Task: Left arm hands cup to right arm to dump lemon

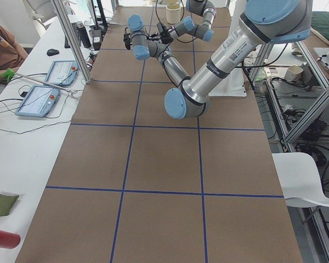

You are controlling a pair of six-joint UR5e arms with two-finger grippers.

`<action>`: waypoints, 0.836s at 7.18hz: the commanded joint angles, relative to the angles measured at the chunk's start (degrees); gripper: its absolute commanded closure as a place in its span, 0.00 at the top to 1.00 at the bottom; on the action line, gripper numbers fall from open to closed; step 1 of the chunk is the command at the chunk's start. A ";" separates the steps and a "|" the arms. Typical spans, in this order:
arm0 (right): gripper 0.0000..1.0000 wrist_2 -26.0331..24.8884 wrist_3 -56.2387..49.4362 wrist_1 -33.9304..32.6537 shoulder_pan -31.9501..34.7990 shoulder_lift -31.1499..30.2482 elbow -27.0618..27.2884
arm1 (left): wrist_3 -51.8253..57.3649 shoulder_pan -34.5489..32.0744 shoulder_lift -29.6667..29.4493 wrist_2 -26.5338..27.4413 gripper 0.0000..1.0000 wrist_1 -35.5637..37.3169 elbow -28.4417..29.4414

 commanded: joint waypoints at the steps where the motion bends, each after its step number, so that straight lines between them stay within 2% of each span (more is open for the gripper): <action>1: 0.99 0.00 0.00 0.02 0.00 -0.16 0.01 | 0.01 -0.62 -0.08 -0.01 0.00 0.03 -0.06; 4: 0.99 0.00 0.00 -0.07 -0.09 -0.25 -0.08 | 0.44 -5.62 -0.51 -0.45 0.00 0.03 2.56; 6: 0.99 0.35 -0.09 -0.07 0.00 -0.16 0.01 | 1.05 -9.13 -1.39 -0.36 0.00 -0.06 6.85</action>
